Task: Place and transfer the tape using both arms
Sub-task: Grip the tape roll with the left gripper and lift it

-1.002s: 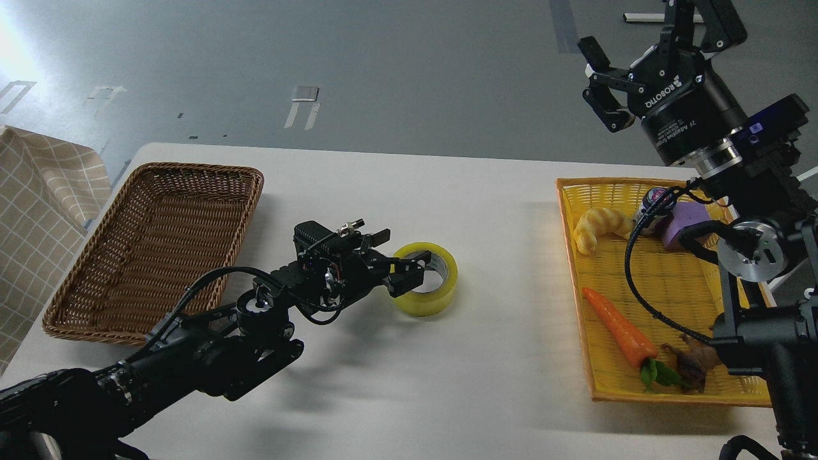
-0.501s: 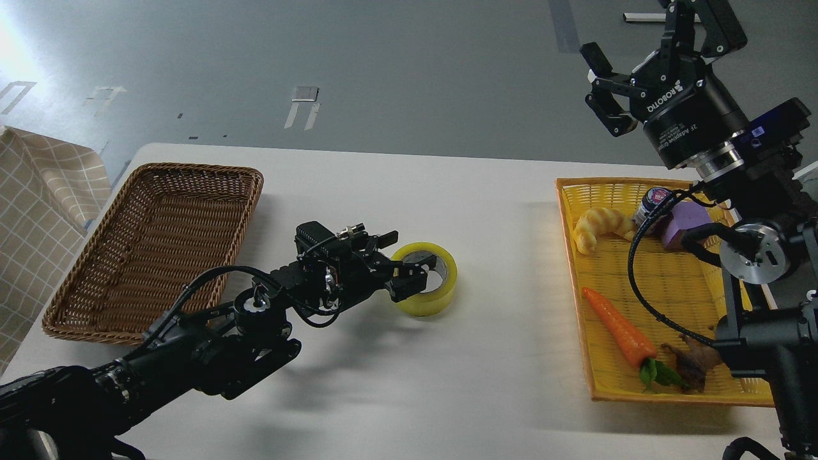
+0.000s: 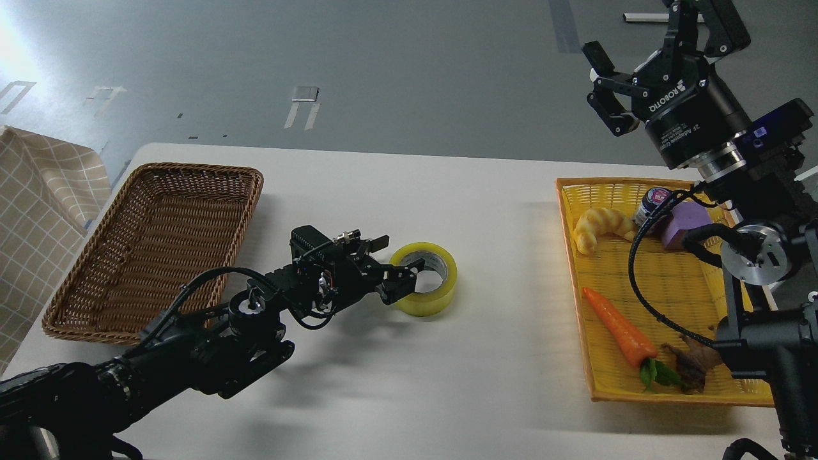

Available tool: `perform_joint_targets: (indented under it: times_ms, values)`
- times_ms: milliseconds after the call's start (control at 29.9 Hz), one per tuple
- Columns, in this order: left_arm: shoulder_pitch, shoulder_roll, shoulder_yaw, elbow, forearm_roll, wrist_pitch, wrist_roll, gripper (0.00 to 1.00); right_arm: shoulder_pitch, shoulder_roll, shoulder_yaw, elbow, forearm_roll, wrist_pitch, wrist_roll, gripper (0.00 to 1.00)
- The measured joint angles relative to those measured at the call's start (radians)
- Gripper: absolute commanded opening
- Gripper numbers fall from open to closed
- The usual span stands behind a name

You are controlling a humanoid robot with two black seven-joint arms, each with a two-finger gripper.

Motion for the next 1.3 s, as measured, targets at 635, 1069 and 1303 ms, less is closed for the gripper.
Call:
perform_joint_targets:
  times_ms: [635, 1069, 1303]
  values:
    - [-0.016, 0.0, 0.058, -0.01, -0.044, -0.006, -0.025, 0.07, -0.036, -0.029, -0.001, -0.007, -0.001, 0.0, 0.0, 1.0]
    - [-0.053, 0.015, 0.075, -0.012, -0.065, -0.005, -0.026, 0.07, -0.049, -0.028, 0.0, -0.007, -0.001, 0.0, 0.0, 1.0]
    - [-0.125, 0.065, 0.074, -0.014, -0.109, -0.004, -0.025, 0.07, -0.049, -0.028, 0.0, -0.008, -0.001, 0.0, 0.0, 1.0]
